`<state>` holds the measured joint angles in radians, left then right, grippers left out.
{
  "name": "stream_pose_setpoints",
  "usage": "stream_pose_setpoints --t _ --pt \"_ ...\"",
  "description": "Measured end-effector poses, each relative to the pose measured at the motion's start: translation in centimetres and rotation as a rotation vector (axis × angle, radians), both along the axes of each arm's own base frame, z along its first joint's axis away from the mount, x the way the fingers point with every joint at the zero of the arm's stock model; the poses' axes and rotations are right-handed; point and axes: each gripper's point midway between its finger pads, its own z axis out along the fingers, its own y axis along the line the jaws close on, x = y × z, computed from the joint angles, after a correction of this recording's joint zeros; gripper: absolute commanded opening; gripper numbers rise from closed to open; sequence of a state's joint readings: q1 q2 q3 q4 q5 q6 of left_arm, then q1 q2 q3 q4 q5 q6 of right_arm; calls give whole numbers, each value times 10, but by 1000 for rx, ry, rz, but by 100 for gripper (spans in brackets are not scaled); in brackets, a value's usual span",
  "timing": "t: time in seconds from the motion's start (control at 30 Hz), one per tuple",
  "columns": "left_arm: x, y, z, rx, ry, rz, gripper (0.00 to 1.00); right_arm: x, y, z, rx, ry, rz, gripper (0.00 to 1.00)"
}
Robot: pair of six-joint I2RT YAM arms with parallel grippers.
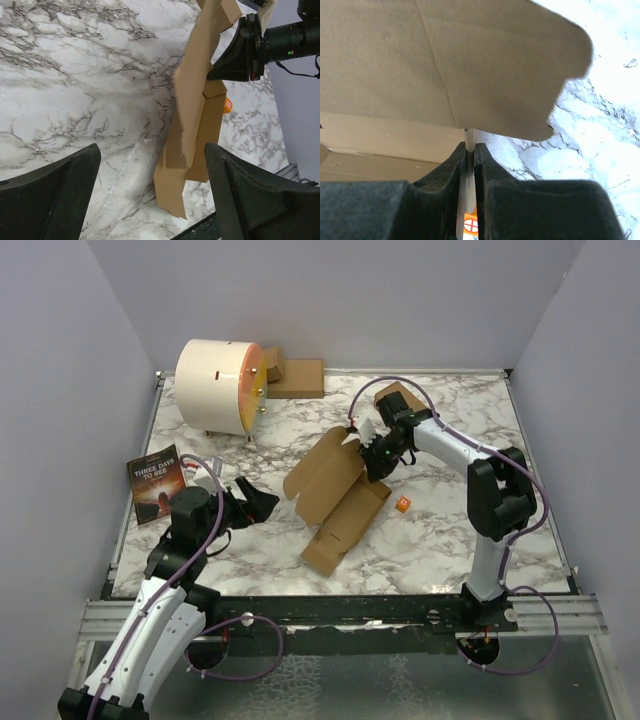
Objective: Fold the paper box
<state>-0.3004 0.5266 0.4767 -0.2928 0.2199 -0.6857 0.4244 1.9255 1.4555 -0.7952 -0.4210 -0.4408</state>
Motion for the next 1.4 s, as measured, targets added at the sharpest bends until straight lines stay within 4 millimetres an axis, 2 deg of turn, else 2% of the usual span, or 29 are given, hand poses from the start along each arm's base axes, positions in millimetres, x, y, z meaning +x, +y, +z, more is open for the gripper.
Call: stream_pose_setpoints --t 0.2,0.43,0.53,0.57,0.6,0.8,0.83,0.93,1.0,1.13,1.4 --pt "2 -7 0 -67 23 2 87 1 -5 -10 -34 6 -9 17" --pt "3 -10 3 -92 15 -3 86 -11 -12 -27 -57 36 -8 21" --pt "1 -10 -1 -94 23 -4 86 -18 -16 -36 -68 49 -4 15" --pt "1 -10 -2 -95 24 -4 86 -20 -18 -39 -73 49 -4 6" --pt "1 -10 -3 -96 25 -4 86 -21 -19 -40 -75 48 -3 2" --pt "1 -11 -1 -105 22 -4 86 -18 -28 -35 -97 -34 -12 1" --pt "0 -11 -1 -106 23 -5 86 -18 -30 -34 -100 -51 -16 3" --pt "0 -11 -2 -114 27 -5 86 -19 -35 -29 -106 -93 -28 24" --pt "0 -12 -5 -118 32 -7 86 -18 -35 -25 -99 -115 -29 28" --pt "-2 -13 -13 -123 53 -7 86 -12 -32 -19 -83 -145 -32 31" --pt "-2 -13 -13 -129 53 -7 86 -11 -30 -14 -69 -160 -32 29"
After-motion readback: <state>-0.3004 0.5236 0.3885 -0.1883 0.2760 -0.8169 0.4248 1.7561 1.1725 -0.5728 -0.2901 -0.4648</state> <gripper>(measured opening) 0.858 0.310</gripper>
